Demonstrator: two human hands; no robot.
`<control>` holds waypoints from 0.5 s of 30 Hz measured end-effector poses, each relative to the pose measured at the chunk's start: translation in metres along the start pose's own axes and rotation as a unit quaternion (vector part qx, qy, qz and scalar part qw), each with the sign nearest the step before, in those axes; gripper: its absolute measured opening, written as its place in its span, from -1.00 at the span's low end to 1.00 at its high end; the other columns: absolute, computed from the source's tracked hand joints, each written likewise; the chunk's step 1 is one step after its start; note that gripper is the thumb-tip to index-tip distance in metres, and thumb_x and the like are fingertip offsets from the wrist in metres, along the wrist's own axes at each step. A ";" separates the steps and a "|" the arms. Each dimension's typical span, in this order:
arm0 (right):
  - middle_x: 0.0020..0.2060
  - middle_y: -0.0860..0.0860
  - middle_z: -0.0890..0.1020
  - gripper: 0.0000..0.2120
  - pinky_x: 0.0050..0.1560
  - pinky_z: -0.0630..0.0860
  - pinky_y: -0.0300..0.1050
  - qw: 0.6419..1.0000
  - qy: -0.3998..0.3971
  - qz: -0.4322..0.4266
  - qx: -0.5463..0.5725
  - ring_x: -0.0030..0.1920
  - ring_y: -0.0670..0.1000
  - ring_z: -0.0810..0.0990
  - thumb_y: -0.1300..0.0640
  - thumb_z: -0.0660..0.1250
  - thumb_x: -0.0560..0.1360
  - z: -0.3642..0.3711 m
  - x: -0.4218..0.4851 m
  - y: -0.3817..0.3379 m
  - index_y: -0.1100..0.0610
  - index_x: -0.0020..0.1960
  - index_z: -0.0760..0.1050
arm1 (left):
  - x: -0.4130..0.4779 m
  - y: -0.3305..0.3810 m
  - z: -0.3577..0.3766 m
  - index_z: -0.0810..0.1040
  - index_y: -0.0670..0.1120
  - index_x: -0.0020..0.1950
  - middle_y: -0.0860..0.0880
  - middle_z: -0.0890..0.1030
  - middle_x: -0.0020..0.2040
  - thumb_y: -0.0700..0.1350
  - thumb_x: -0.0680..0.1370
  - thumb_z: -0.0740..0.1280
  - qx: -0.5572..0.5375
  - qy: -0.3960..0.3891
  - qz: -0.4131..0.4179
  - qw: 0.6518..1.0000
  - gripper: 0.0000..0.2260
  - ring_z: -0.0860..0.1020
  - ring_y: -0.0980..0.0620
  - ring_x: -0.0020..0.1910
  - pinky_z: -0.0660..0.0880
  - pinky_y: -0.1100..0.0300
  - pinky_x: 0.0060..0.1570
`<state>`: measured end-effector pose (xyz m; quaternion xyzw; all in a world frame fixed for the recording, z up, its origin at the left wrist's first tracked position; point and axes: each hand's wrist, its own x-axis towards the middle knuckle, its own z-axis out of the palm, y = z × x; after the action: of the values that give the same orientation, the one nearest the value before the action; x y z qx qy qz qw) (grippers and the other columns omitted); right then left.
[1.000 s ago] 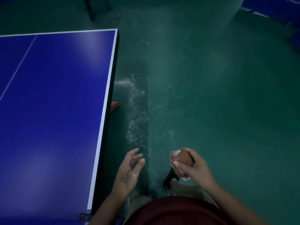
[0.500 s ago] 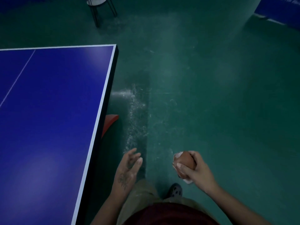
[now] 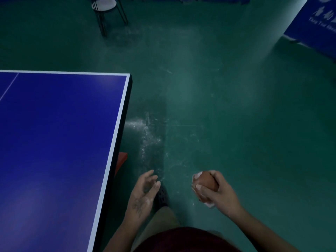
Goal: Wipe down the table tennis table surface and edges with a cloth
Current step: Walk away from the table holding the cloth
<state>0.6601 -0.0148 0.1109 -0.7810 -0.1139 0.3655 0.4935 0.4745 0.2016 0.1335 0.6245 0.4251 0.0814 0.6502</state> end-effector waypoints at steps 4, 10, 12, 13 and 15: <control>0.02 -0.17 0.71 -0.59 -0.24 0.66 -0.04 1.000 0.007 -0.008 -0.013 -0.14 -0.02 0.76 0.02 0.64 0.50 0.021 0.065 -0.056 -0.12 0.25 0.54 | 0.081 0.038 -0.026 0.54 0.06 0.47 0.07 0.67 0.33 -0.13 0.67 0.46 0.024 -0.037 0.012 0.999 -0.63 0.61 0.30 0.29 0.57 0.38 0.18; 0.12 -0.20 0.70 -0.52 -0.02 0.65 -0.21 1.000 -0.002 -0.023 -0.008 0.07 -0.12 0.72 -0.13 0.63 0.43 0.018 0.152 -0.118 -0.09 0.27 0.57 | 0.190 0.093 -0.052 0.55 0.15 0.44 0.15 0.67 0.32 0.10 0.55 0.47 0.040 -0.050 0.020 0.998 -0.55 0.59 0.32 0.32 0.52 0.29 0.30; 0.10 -0.16 0.72 -0.53 -0.03 0.63 -0.25 1.000 0.005 -0.017 0.020 0.07 -0.10 0.73 -0.06 0.65 0.42 0.012 0.183 -0.130 -0.01 0.26 0.59 | 0.224 0.107 -0.054 0.56 0.17 0.43 0.14 0.68 0.31 0.13 0.53 0.47 0.033 -0.044 0.018 0.998 -0.54 0.61 0.27 0.34 0.53 0.30 0.29; 0.08 -0.13 0.73 -0.52 -0.05 0.63 -0.25 0.999 0.011 -0.010 0.036 0.05 -0.08 0.74 -0.04 0.66 0.41 0.010 0.199 -0.136 0.03 0.25 0.60 | 0.239 0.114 -0.052 0.56 0.19 0.42 0.15 0.69 0.30 0.13 0.52 0.47 0.035 -0.041 0.017 0.998 -0.54 0.62 0.26 0.33 0.53 0.33 0.27; 0.05 -0.08 0.74 -0.54 -0.08 0.64 -0.21 0.998 0.018 -0.002 0.061 0.04 -0.03 0.75 0.02 0.68 0.42 0.005 0.237 -0.148 0.07 0.23 0.61 | 0.274 0.128 -0.046 0.55 0.22 0.40 0.16 0.69 0.28 0.14 0.52 0.47 0.041 -0.034 0.019 0.998 -0.56 0.62 0.28 0.31 0.54 0.34 0.25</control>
<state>0.8513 0.1889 0.1271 -0.7560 -0.0836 0.3565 0.5426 0.6705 0.4363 0.1296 0.6605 0.3940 0.0547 0.6368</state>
